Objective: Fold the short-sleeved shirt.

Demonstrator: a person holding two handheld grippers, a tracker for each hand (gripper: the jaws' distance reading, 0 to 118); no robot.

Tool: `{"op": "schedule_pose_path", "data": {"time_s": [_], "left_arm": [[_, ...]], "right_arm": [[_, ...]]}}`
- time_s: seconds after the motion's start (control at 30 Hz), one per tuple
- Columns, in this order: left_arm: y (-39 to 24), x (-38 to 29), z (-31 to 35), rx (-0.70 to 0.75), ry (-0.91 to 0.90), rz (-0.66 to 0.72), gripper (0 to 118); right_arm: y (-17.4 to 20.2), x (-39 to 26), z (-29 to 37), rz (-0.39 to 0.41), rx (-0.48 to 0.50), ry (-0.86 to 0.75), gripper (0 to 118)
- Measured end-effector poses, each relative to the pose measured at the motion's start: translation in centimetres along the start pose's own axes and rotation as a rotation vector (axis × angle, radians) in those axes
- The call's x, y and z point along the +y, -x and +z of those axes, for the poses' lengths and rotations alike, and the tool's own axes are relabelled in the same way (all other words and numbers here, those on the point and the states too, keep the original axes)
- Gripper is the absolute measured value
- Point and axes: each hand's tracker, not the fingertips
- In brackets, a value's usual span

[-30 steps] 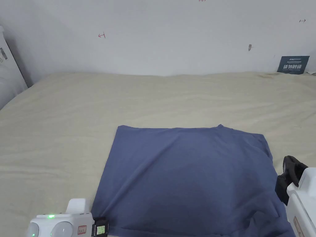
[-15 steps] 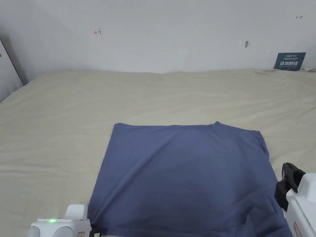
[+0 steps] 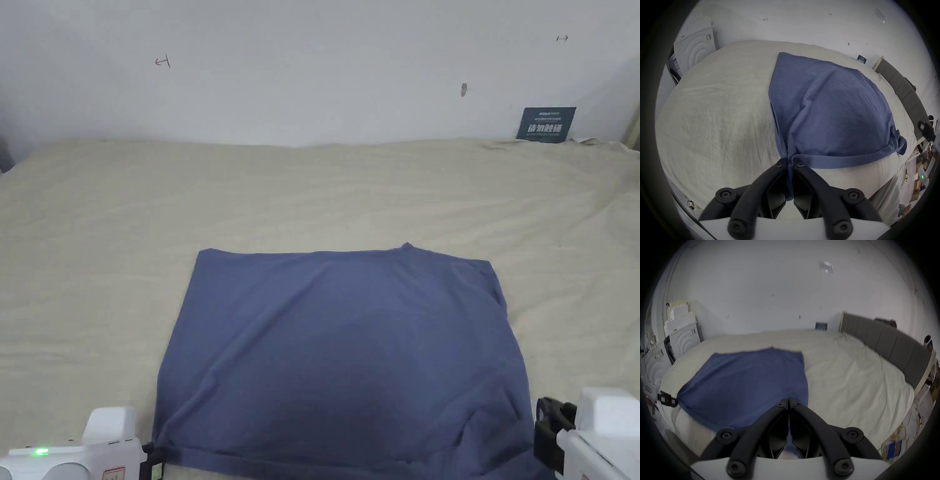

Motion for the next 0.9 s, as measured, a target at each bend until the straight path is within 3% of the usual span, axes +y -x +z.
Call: {"op": "schedule_pose_path", "data": {"time_s": [0.03,0.1,0.23,0.27,0.3,0.53,0.6,0.67,0.7,0.9], "left_arm": [[0.0,0.0,0.0,0.000,-0.002,0.000,4],[0.0,0.0,0.1,-0.001,-0.004,0.002,4],[0.0,-0.1,0.1,-0.002,-0.004,0.012,4],[0.0,-0.1,0.1,-0.004,-0.005,0.017,4],[0.0,-0.1,0.2,-0.006,-0.004,0.020,4],[0.1,-0.2,0.2,-0.009,-0.004,0.022,4],[0.0,-0.2,0.2,-0.008,-0.004,0.020,4],[0.0,-0.2,0.1,-0.007,-0.004,0.018,4],[0.0,-0.2,0.1,-0.007,-0.004,0.017,4],[0.0,-0.4,-0.1,-0.006,0.001,0.016,4]], "right_arm": [[-0.3,-0.7,-0.3,-0.022,0.005,0.023,3],[-0.7,-2.1,-0.7,-0.063,0.022,0.072,24],[-1.0,-4.2,-1.6,-0.093,0.021,0.148,85],[-1.0,-4.6,-1.8,-0.098,0.024,0.159,96],[-1.0,-5.1,-2.0,-0.103,0.031,0.173,97],[-1.3,-7.0,-3.9,-0.106,-0.003,0.247,95],[-1.2,-7.2,-4.2,-0.085,-0.004,0.263,69],[-1.0,-7.5,-4.1,-0.059,-0.018,0.256,16],[-1.0,-7.6,-4.1,-0.029,-0.048,0.253,7],[-1.9,-7.3,-3.1,-0.056,-0.012,0.221,4]]}}
